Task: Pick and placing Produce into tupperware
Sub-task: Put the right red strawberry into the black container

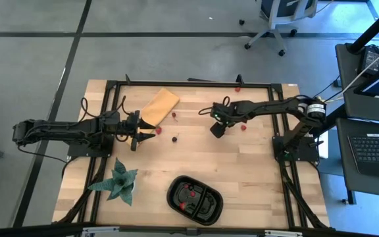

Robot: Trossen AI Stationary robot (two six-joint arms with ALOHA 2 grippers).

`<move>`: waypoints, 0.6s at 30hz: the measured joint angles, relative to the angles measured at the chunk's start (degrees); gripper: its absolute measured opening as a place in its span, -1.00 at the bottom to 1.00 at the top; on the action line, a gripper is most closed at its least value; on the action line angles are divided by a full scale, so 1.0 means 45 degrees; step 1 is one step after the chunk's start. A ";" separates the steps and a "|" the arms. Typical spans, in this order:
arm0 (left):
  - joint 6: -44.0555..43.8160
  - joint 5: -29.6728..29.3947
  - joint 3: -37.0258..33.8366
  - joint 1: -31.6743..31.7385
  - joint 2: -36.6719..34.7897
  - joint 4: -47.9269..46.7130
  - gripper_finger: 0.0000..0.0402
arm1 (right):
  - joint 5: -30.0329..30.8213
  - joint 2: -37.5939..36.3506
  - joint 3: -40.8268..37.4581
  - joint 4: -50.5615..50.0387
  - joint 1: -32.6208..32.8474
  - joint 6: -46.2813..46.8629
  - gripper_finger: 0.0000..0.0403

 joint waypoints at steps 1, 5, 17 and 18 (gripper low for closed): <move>0.0000 0.0000 0.0000 0.0000 0.0000 -0.0005 -0.11 | -0.0004 0.0113 0.0000 0.0028 -0.0019 0.0001 0.47; 0.0000 0.0000 0.0000 0.0000 0.0000 -0.0010 -0.11 | -0.0004 0.0678 0.0000 0.0123 -0.0037 0.0013 0.47; -0.0005 0.0005 -0.0005 0.0000 0.0000 -0.0063 -0.11 | -0.0162 0.1319 0.0010 0.0261 -0.0027 -0.0103 0.30; -0.0005 0.0005 -0.0005 -0.0005 0.0000 -0.0063 -0.11 | -0.0164 0.1319 0.0010 0.0264 -0.0027 -0.0108 0.26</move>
